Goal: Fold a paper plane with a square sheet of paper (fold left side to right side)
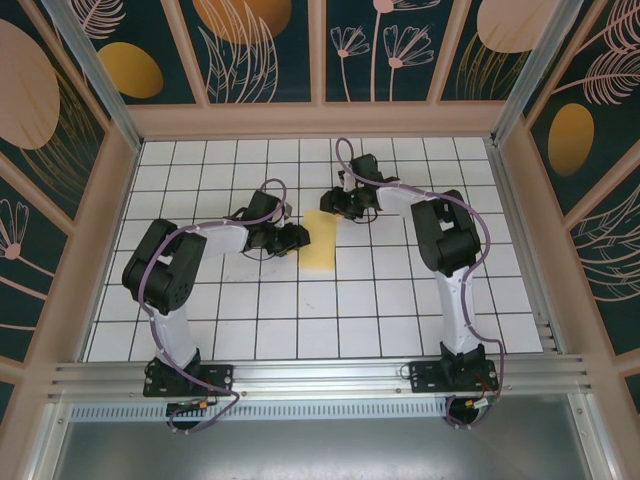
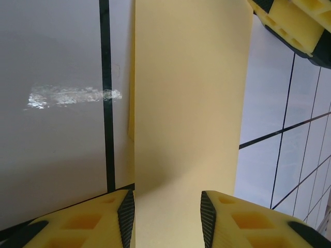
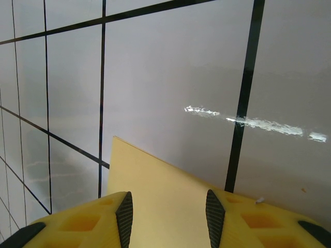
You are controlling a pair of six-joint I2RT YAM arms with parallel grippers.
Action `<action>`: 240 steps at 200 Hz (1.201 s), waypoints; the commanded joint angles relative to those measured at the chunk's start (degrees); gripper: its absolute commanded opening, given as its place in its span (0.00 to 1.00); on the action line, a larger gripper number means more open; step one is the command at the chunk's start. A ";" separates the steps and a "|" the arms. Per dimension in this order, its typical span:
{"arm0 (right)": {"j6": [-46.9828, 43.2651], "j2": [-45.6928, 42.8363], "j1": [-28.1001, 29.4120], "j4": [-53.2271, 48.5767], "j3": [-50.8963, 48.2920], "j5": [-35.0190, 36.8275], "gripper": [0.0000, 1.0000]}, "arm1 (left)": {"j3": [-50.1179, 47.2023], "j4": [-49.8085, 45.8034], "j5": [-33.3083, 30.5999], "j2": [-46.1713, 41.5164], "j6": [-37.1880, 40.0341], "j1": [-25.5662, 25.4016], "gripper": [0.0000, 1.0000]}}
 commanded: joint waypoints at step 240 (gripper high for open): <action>-21.23 -43.53 19.61 24.06 -48.11 34.49 0.65 | -2.63 2.01 1.61 -4.51 -7.69 -2.41 0.03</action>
